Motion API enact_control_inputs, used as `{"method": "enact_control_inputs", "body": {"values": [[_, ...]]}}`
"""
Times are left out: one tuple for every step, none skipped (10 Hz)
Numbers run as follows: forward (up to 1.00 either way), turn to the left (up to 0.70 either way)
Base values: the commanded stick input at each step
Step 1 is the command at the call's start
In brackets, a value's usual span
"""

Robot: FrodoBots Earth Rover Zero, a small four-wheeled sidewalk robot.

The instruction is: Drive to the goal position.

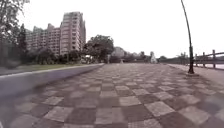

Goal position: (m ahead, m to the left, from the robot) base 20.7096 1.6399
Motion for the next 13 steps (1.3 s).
{"method": "enact_control_inputs", "body": {"values": [[1.00,0.00],[1.00,0.00],[1.00,0.00],[1.00,0.00],[1.00,0.00],[1.00,0.00],[1.00,0.00],[1.00,0.00],[1.00,0.00],[1.00,0.00],[1.00,0.00],[1.00,0.00],[1.00,0.00]]}}
